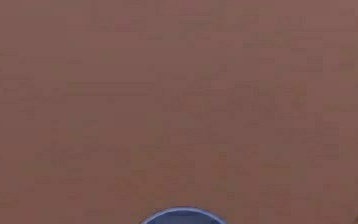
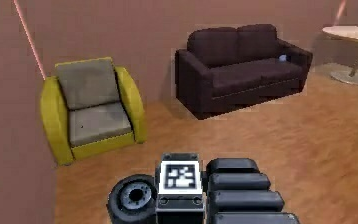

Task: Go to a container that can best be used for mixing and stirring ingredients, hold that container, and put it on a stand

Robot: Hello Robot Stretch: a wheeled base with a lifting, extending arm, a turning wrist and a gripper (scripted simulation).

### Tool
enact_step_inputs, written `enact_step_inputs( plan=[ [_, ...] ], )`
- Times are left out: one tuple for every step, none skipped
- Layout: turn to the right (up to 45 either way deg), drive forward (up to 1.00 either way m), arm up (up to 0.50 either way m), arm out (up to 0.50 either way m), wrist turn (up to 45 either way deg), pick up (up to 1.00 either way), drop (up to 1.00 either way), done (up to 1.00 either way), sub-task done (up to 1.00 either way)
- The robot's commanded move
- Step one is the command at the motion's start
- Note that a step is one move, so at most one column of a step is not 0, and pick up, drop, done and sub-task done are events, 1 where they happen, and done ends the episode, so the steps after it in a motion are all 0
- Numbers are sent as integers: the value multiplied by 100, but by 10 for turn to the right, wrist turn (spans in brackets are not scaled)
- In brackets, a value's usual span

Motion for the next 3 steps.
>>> enact_step_inputs(
  plan=[
    [450,0,0,0,0,0,0,0,0],
    [270,0,0,0,0,0,0,0,0],
    [-450,0,0,0,0,0,0,0,0]
  ],
)
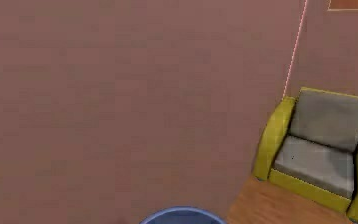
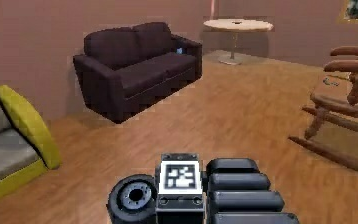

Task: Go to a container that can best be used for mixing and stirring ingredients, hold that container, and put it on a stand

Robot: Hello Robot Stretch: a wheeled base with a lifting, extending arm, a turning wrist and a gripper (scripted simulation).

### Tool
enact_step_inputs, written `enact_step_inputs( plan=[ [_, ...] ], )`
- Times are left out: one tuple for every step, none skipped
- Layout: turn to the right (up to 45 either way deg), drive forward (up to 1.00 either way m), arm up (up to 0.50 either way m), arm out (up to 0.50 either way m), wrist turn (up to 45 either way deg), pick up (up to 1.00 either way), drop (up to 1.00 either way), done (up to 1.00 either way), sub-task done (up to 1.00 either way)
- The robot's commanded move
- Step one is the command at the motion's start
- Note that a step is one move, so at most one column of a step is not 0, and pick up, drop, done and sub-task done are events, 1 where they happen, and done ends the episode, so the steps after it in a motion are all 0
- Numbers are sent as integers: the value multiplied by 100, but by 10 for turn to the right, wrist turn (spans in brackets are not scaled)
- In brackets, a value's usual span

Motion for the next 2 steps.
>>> enact_step_inputs(
  plan=[
    [-450,0,0,0,0,0,0,0,0],
    [-450,0,0,0,0,0,0,0,0]
  ],
)
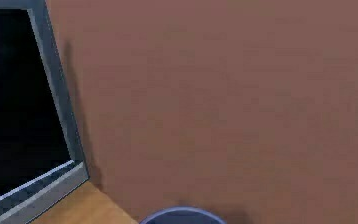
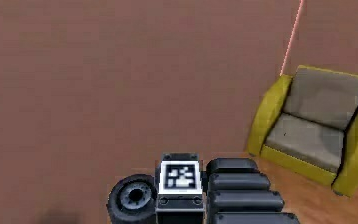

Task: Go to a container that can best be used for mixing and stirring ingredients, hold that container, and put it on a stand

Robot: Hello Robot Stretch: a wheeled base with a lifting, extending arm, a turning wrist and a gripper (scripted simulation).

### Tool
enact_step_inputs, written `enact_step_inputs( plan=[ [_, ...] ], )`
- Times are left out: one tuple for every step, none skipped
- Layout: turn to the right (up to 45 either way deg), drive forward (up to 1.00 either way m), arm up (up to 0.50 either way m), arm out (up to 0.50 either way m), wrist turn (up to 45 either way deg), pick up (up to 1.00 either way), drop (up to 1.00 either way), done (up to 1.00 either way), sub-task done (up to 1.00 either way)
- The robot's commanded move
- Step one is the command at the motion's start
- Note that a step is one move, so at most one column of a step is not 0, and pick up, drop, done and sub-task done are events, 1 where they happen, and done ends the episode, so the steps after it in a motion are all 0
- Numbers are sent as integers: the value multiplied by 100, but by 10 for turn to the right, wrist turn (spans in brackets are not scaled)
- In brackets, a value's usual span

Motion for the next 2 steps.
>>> enact_step_inputs(
  plan=[
    [450,0,0,0,0,0,0,0,0],
    [450,0,0,0,0,0,0,0,0]
  ],
)
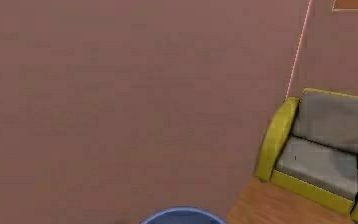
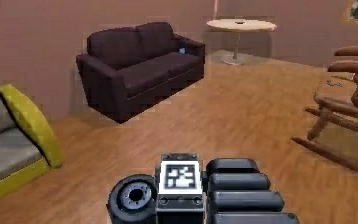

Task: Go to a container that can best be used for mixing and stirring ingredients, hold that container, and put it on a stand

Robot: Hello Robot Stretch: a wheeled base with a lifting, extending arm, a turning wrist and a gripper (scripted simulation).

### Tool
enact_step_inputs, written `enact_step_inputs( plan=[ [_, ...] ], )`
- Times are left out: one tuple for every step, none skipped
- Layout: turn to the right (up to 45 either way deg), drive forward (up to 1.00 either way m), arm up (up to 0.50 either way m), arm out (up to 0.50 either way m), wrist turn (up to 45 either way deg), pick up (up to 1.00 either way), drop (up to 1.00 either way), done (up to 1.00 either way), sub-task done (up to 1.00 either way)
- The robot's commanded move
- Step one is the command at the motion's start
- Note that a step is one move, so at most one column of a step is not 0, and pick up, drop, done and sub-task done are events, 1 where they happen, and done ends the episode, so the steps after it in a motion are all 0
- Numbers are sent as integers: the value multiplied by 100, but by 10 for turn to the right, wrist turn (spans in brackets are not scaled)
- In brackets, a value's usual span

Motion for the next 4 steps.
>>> enact_step_inputs(
  plan=[
    [450,0,0,0,0,0,0,0,0],
    [240,0,0,0,0,0,0,0,0],
    [-450,0,0,0,0,0,0,0,0],
    [-450,0,0,0,0,0,0,0,0]
  ],
)
